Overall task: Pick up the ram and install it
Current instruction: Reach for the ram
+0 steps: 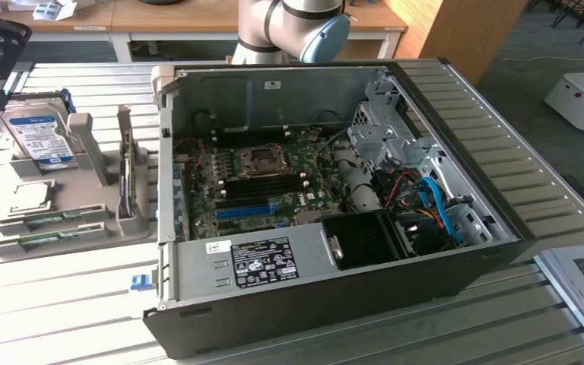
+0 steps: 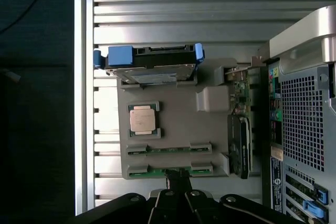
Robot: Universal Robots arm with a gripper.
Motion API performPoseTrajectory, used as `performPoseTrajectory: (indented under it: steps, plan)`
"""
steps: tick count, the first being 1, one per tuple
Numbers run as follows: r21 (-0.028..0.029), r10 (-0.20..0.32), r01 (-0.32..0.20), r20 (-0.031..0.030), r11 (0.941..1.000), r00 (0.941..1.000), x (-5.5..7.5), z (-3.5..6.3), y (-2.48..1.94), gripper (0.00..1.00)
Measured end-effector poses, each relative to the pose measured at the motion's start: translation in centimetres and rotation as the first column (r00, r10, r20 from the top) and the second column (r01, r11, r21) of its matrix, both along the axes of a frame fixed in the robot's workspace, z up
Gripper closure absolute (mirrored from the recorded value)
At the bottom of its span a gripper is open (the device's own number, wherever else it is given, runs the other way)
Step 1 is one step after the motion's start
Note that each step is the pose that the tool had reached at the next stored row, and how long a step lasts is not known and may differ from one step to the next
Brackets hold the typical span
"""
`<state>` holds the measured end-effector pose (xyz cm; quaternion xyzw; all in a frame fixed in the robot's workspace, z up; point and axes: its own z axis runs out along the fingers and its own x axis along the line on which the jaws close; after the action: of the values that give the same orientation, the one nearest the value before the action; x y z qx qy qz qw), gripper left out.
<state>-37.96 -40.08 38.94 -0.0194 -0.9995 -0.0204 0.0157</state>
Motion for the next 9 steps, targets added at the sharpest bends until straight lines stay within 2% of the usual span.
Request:
performPoseTrajectory:
  steps: [9]
  plan:
    - [0.0001,0.0,0.0,0.0,1.0,1.0,0.01,0.0,-0.53,0.9]
